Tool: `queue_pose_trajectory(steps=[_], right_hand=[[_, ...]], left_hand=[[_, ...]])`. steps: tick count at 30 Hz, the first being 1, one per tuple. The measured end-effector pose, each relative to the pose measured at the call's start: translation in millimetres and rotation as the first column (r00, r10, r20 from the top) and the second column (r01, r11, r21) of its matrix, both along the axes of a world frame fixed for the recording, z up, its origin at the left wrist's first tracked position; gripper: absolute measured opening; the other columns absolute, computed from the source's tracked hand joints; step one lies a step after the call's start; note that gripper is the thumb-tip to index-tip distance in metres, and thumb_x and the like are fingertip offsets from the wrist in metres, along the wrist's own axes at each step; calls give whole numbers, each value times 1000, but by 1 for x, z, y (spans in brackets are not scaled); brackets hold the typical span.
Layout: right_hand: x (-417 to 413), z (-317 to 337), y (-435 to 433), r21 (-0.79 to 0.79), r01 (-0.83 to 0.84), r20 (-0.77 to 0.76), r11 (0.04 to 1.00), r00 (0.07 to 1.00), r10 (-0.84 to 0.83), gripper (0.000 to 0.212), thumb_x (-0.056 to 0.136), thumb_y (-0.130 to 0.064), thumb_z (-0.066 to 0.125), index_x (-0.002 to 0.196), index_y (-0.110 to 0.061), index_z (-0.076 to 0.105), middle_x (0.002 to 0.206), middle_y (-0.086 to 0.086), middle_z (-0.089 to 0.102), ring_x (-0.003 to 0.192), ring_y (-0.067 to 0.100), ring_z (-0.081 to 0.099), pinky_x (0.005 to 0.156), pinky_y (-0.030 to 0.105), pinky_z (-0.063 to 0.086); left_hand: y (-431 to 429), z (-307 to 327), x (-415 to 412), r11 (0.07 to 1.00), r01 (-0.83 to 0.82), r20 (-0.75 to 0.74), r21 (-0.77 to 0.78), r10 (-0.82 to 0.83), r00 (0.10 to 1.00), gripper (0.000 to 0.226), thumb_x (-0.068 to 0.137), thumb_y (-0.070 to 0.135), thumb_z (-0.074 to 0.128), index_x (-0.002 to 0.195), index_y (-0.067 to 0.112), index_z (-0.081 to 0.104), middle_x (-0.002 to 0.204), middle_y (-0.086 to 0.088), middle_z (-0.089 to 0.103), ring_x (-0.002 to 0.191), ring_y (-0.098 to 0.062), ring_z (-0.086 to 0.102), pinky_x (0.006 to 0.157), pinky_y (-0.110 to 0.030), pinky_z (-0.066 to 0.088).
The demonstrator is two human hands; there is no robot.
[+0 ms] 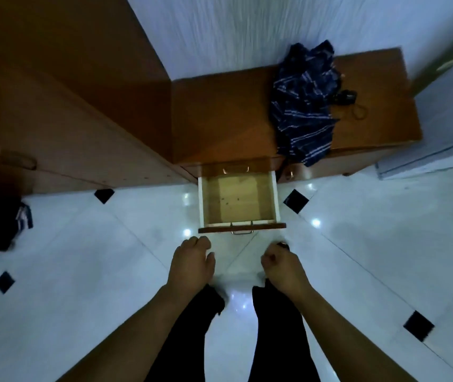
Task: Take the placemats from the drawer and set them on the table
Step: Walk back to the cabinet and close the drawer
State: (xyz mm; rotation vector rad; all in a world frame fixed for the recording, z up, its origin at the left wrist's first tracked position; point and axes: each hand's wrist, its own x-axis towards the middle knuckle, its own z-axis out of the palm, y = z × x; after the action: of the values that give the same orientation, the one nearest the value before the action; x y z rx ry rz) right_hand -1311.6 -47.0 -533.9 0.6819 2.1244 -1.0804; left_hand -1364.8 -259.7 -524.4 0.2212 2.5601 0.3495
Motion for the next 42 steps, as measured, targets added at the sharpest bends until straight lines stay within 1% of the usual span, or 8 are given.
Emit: queue_pose_trajectory(steps=[8, 12, 16, 19, 22, 26, 38, 42], right_hand=[[-37, -165, 54, -17, -34, 191, 999, 981, 37, 37, 99, -33, 45, 107, -1, 62, 112, 16, 66, 95, 27, 59, 79, 25, 37], [-43, -241, 45, -91, -146, 289, 985, 943, 166, 34, 98, -35, 45, 112, -7, 60, 115, 15, 65, 109, 32, 59, 83, 31, 41], [-52, -305, 35, -146, 213, 418, 966, 898, -135, 14, 94, -19, 52, 86, -13, 61, 91, 9, 63, 83, 25, 62, 71, 29, 44], [-63, -345, 27, -108, 584, 584, 805, 693, -424, 24, 95, -8, 49, 72, -13, 54, 74, 6, 55, 63, 17, 54, 64, 28, 46], [-68, -376, 18, 7, 793, 615, 609, 476, -628, 18, 94, -11, 51, 77, -11, 57, 82, 8, 60, 71, 19, 59, 61, 28, 50], [-67, -384, 7, -44, 889, 613, 456, 385, -690, 17, 96, -4, 49, 85, -12, 58, 94, 6, 63, 85, 21, 65, 72, 32, 53], [-171, -399, 20, -116, 762, 460, 637, 609, -646, 19, 97, -8, 44, 85, -13, 57, 119, 32, 60, 64, 8, 67, 67, 23, 51], [-219, -402, 30, -94, 729, 402, 678, 651, -644, 25, 101, -20, 42, 118, -9, 57, 115, 8, 66, 77, 13, 64, 72, 27, 55]], left_hand=[[53, -166, 0, 797, -586, 359, -145, 594, 720, 12, 91, 20, 55, 92, 11, 62, 93, -5, 66, 97, -27, 63, 77, -24, 38], [56, -252, -11, 501, -837, 491, -221, 799, 349, 15, 86, 22, 59, 87, 8, 67, 94, -19, 66, 90, -32, 63, 79, -34, 47], [50, -326, -18, 147, -951, 514, -272, 858, -15, 15, 80, 19, 62, 68, 11, 57, 72, -12, 63, 67, -24, 57, 80, -38, 53], [53, -361, -23, -32, -964, 542, -265, 821, -177, 19, 87, 14, 62, 68, 12, 55, 62, -4, 54, 54, -16, 49, 62, -30, 47], [50, -390, -27, -81, -979, 569, -188, 803, -176, 16, 90, 12, 57, 77, 19, 55, 70, 1, 53, 57, -11, 49, 56, -25, 43], [44, -411, -33, -113, -992, 556, -58, 822, -126, 21, 88, 1, 55, 80, 20, 56, 76, 1, 58, 65, -12, 55, 60, -25, 46], [51, -427, -134, 212, -973, 485, 92, 843, 230, 22, 86, 20, 58, 67, 13, 67, 61, 0, 63, 59, -18, 56, 65, -30, 41], [57, -428, -185, 263, -955, 469, 141, 832, 298, 20, 85, 24, 55, 84, 11, 71, 75, -4, 69, 75, -31, 68, 68, -42, 56]])
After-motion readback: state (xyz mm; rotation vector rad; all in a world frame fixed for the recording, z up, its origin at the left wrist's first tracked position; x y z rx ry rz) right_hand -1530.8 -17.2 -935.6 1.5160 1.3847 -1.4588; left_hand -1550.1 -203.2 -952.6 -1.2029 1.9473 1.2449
